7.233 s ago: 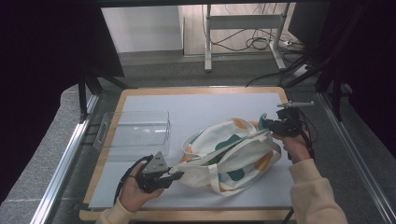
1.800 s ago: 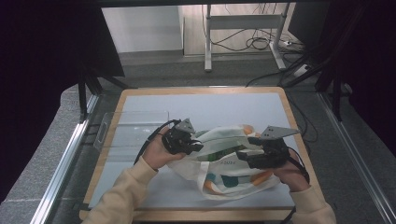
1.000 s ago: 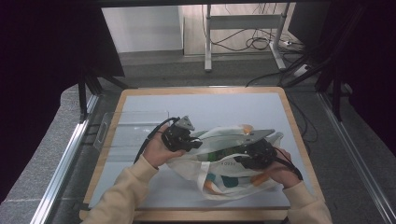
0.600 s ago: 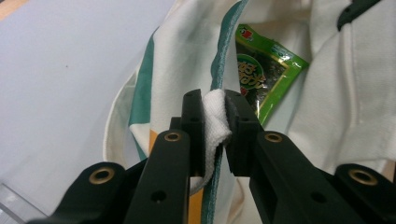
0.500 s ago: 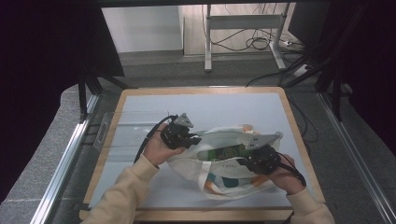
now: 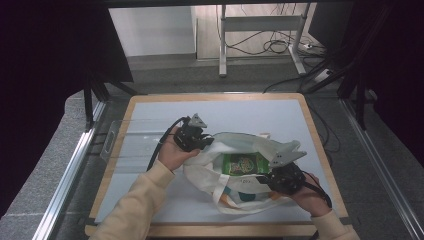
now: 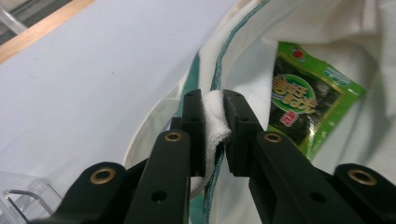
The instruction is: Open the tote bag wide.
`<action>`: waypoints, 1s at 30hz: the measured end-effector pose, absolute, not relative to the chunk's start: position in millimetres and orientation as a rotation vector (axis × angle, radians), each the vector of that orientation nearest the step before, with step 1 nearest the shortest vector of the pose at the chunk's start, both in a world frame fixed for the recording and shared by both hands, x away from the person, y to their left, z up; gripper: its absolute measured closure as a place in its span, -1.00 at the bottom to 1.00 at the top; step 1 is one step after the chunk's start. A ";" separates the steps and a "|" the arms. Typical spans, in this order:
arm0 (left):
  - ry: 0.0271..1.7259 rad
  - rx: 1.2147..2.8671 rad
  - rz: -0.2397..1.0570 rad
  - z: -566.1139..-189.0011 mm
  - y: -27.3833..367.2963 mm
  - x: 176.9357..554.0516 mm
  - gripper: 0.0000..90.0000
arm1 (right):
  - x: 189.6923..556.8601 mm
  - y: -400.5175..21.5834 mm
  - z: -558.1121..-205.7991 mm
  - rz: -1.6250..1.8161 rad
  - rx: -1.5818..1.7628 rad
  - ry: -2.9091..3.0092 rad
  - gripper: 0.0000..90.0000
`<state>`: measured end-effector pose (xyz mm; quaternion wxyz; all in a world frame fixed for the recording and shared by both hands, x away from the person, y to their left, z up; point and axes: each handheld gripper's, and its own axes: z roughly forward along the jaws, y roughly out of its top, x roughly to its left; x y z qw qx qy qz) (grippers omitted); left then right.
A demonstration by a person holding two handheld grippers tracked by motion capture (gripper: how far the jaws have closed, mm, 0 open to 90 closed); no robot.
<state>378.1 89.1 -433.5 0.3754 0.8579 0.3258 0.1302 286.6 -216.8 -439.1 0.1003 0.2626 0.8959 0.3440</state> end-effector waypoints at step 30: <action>0.983 2.196 0.330 -444.8 92.9 418.6 0.80 | 252.7 -230.8 -475.7 1.010 0.760 2.734 0.90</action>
